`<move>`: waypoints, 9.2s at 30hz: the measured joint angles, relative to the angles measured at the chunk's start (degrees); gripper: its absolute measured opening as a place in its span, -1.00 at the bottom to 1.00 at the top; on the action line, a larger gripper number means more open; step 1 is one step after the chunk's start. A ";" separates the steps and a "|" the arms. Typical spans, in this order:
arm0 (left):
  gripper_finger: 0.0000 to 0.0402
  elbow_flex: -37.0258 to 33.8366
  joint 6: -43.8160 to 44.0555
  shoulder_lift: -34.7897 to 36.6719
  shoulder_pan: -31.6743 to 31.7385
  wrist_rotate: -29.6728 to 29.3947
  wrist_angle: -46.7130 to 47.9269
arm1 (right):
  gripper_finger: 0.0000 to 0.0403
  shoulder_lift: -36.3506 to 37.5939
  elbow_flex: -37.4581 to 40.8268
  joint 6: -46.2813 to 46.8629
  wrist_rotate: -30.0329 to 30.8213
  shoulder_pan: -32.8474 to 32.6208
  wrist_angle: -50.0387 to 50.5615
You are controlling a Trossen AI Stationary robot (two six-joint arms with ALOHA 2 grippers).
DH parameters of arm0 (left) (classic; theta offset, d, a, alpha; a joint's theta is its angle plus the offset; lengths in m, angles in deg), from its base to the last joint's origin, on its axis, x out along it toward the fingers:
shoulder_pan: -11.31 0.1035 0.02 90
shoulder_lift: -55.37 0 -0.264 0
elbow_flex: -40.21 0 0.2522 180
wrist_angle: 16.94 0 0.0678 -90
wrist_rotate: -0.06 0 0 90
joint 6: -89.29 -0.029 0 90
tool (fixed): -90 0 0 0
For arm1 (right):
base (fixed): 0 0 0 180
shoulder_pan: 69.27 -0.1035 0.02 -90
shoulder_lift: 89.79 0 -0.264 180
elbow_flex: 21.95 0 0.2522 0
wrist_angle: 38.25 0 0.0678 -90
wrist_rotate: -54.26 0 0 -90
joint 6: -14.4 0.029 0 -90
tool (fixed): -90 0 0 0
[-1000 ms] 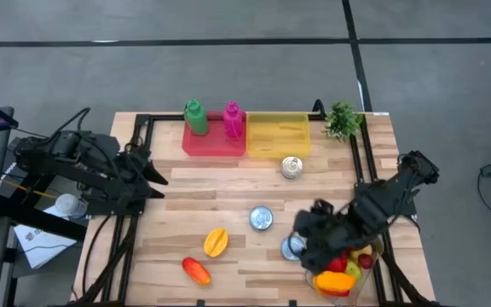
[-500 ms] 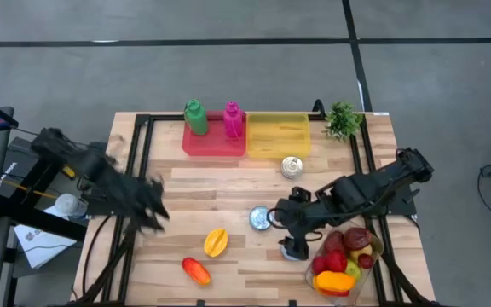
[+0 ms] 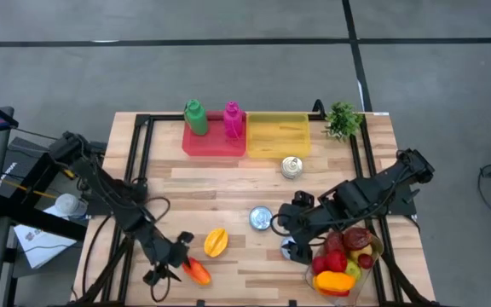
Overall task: Pick & Place Food Item
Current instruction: Put the mango into the transparent bin
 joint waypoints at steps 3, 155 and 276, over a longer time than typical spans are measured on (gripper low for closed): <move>0.23 0.02 -1.45 -2.76 0.51 -0.62 -2.53 | 0.80 0.00 0.00 0.18 0.00 -0.13 0.01; 0.01 -3.72 -28.80 7.35 23.80 -28.84 -55.48 | -0.01 -1.42 0.07 -31.91 16.11 13.37 -45.51; 0.42 -3.76 -15.20 7.59 22.94 -28.65 -47.53 | -0.03 2.44 15.13 47.65 -15.24 -19.42 19.86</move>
